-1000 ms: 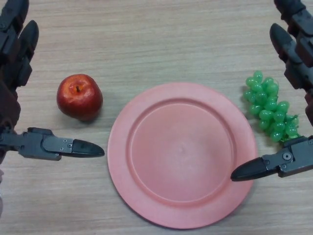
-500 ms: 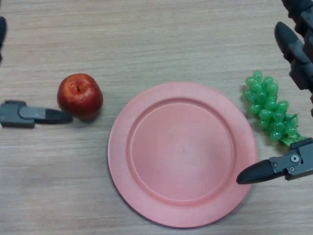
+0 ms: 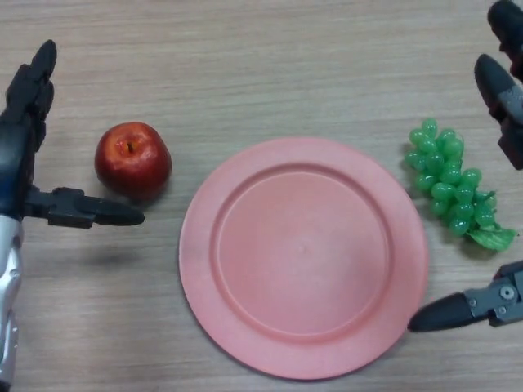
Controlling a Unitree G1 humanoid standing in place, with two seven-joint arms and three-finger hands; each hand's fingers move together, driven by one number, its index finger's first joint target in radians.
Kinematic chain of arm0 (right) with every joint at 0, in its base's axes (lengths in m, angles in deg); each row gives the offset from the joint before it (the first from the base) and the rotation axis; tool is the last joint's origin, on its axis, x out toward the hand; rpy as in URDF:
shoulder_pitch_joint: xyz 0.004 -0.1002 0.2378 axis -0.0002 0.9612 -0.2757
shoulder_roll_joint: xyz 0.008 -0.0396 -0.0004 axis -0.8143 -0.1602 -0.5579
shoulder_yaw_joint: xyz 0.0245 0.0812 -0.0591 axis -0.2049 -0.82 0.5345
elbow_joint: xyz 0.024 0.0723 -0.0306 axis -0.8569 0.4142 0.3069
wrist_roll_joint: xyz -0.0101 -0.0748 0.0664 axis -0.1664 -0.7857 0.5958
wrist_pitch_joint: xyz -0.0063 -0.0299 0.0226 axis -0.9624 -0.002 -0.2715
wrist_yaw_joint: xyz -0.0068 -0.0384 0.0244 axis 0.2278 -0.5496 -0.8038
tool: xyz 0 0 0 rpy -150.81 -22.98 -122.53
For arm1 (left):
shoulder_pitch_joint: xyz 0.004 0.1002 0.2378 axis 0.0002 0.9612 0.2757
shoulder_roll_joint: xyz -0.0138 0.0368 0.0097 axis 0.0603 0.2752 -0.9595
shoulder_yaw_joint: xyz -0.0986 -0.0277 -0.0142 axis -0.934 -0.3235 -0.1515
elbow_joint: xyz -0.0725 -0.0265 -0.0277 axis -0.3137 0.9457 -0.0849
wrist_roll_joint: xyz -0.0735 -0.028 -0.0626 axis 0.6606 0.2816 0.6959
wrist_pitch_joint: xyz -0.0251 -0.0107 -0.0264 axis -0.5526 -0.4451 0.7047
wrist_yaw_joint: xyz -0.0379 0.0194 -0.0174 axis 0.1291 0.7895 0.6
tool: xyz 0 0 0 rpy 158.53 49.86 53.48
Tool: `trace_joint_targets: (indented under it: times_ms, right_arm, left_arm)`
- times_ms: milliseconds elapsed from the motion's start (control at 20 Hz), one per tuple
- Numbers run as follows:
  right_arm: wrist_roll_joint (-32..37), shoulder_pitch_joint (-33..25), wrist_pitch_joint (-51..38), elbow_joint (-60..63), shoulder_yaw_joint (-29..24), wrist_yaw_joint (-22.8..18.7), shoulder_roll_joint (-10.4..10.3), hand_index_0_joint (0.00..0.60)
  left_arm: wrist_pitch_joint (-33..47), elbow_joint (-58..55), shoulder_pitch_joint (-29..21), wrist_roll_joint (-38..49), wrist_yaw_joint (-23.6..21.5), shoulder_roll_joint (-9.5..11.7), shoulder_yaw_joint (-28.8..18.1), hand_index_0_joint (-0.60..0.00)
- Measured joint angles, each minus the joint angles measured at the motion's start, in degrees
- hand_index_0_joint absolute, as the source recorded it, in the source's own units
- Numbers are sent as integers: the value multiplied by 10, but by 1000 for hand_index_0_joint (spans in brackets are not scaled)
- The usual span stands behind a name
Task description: Pick up the red apple and place it on the plate
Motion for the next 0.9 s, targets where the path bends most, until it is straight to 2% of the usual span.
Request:
trace_joint_targets:
  times_ms: [100, 150, 200, 250, 300, 350, 400, 550, 650, 750, 800, 850, 900]
  right_arm:
    - [0, 12, -14, 0, -25, 11, -7, 0]
    - [0, 17, -17, 0, -34, 17, -7, 0]
    - [10, 22, -18, 0, -42, 17, -7, 0]
    - [10, 24, -18, 0, -45, 19, -7, 0]
    - [10, 27, -18, 0, -55, 32, -8, 0]
    - [11, 31, -18, 0, -66, 42, -13, 0]
    - [11, 39, -20, 0, -90, 55, -29, 0]
    - [10, 46, -30, 0, -98, 54, -30, 0]
    - [10, 51, -35, 0, -93, 54, -29, 0]
    - [12, 65, -55, 0, -90, 51, -12, 0]
    - [58, 72, -62, 0, -91, 30, 15, 0]
    - [71, 73, -70, 0, -92, 24, 24, 0]
    - [77, 78, -80, 0, -95, 19, 26, 0]
  left_arm:
    - [50, 48, -10, -30, -1, -9, 30, 0]
    - [73, 75, -17, -77, -3, -9, 36, -100]
    - [76, 86, -20, -99, -3, -9, 46, -250]
    - [80, 92, -23, -106, -3, -9, 46, -350]
    - [92, 110, -35, -106, -13, -9, 45, -500]
    - [96, 124, -43, -107, -23, -9, 45, -597]
    - [97, 142, -53, -107, -35, -11, 42, -600]
    - [75, 115, -50, -107, -38, -11, 42, -600]
    - [59, 55, -37, -104, -37, -8, 41, -600]
    - [34, -45, -8, -53, -18, -8, 37, -600]
    - [17, -99, 2, -54, -18, -8, 36, -600]
    - [0, -134, 9, -53, -15, -10, 35, -600]
    - [-37, -197, 25, -41, 9, -24, 30, -600]
